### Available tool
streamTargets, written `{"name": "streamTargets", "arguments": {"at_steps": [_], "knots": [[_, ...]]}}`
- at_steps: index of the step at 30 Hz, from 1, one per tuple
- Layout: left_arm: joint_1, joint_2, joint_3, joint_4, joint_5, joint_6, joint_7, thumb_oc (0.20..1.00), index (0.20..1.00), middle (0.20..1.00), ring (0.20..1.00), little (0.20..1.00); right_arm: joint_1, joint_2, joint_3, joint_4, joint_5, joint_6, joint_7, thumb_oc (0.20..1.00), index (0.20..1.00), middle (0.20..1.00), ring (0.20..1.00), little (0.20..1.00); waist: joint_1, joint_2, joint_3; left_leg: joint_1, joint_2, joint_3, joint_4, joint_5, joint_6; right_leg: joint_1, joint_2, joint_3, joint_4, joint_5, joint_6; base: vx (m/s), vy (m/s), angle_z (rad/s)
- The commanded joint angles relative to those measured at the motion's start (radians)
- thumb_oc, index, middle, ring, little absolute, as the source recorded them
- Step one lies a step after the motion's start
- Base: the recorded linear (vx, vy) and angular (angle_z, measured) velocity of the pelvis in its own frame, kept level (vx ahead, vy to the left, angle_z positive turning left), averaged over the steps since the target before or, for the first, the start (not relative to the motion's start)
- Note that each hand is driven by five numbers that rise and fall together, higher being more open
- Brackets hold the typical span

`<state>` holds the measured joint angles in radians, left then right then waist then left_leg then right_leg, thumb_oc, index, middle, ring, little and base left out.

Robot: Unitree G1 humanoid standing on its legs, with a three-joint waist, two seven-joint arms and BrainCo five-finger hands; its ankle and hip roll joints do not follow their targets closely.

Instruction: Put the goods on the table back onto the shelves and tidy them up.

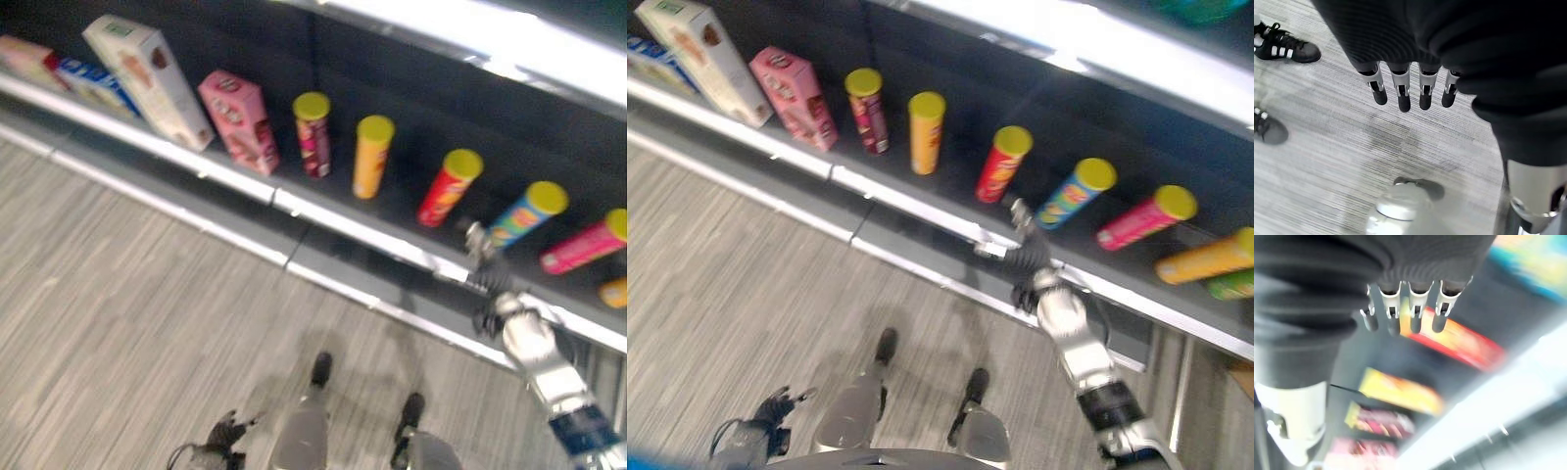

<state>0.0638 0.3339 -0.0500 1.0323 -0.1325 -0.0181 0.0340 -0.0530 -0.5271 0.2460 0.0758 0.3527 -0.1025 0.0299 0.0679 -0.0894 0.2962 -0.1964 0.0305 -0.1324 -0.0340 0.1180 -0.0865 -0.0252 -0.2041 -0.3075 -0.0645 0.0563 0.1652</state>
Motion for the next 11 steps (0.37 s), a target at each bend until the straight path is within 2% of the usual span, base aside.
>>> {"name": "streamTargets", "arguments": {"at_steps": [1,2,3,4,5,8,9,10,11], "knots": [[0.020,0.037,-0.015,0.027,0.027,-0.017,-0.057,1.000,1.000,1.000,1.000,1.000,0.026,-0.078,0.072,0.029,0.163,0.025,0.249,1.000,1.000,1.000,1.000,1.000,-0.004,-0.002,-0.064,0.040,0.050,0.076,0.073,-0.163,-0.012,-0.003,-0.040,0.024,0.057,-0.074,0.026,0.08,-0.003,-0.22],[0.021,0.043,-0.019,0.020,0.035,-0.022,-0.065,1.000,1.000,1.000,1.000,1.000,0.048,-0.095,0.097,0.056,0.155,0.045,0.284,1.000,1.000,1.000,1.000,1.000,-0.009,-0.008,-0.075,0.052,0.054,0.084,0.073,-0.168,-0.013,0.001,-0.038,0.030,0.058,-0.075,0.027,0.12,0.000,-0.25],[0.023,0.047,-0.026,0.022,0.029,-0.024,-0.096,1.000,1.000,1.000,1.000,1.000,0.069,-0.099,0.154,0.175,0.120,0.097,0.352,1.000,1.000,1.000,1.000,1.000,-0.015,-0.016,-0.093,0.076,0.063,0.104,0.071,-0.173,-0.015,0.007,-0.035,0.042,0.057,-0.074,0.028,0.06,0.000,-0.45],[0.023,0.047,-0.026,0.022,0.029,-0.024,-0.097,1.000,1.000,1.000,1.000,1.000,0.068,-0.098,0.155,0.176,0.119,0.096,0.353,1.000,1.000,1.000,1.000,1.000,-0.014,-0.017,-0.093,0.078,0.063,0.105,0.070,-0.174,-0.015,0.008,-0.035,0.043,0.057,-0.074,0.028,0.08,0.012,-0.59],[0.025,0.046,-0.042,0.024,0.034,-0.032,-0.113,1.000,1.000,1.000,1.000,1.000,0.097,-0.080,0.185,0.295,0.049,0.116,0.369,1.000,1.000,1.000,1.000,1.000,-0.022,-0.021,-0.113,0.105,0.072,0.126,0.067,-0.183,-0.018,0.018,-0.031,0.057,0.054,-0.074,0.029,0.05,0.008,-0.58],[0.020,0.037,-0.061,0.023,0.018,-0.032,-0.127,1.000,1.000,1.000,1.000,1.000,0.115,0.023,0.156,0.573,-0.053,0.116,0.315,1.000,1.000,1.000,1.000,1.000,-0.034,-0.023,-0.137,0.135,0.077,0.147,0.065,-0.193,-0.018,0.028,-0.028,0.077,0.053,-0.073,0.032,0.05,0.008,-0.32],[0.016,0.031,-0.063,0.026,0.001,-0.030,-0.126,1.000,1.000,1.000,1.000,1.000,0.116,0.104,0.087,0.746,-0.106,0.119,0.228,1.000,1.000,1.000,1.000,1.000,-0.043,-0.021,-0.152,0.151,0.079,0.158,0.063,-0.195,-0.016,0.032,-0.026,0.085,0.056,-0.074,0.032,0.04,0.000,-0.42],[0.016,0.032,-0.063,0.026,0.001,-0.030,-0.126,1.000,1.000,1.000,1.000,1.000,0.115,0.106,0.087,0.748,-0.106,0.118,0.227,1.000,1.000,1.000,1.000,1.000,-0.042,-0.022,-0.150,0.153,0.079,0.159,0.063,-0.196,-0.017,0.033,-0.026,0.085,0.056,-0.074,0.032,0.04,0.006,-0.33],[0.015,0.028,-0.063,0.025,-0.007,-0.028,-0.124,1.000,1.000,1.000,1.000,1.000,0.110,0.145,0.047,0.816,-0.119,0.120,0.194,1.000,1.000,1.000,1.000,1.000,-0.048,-0.019,-0.159,0.161,0.079,0.163,0.060,-0.197,-0.015,0.037,-0.025,0.087,0.056,-0.075,0.032,0.03,0.008,-0.20]]}}
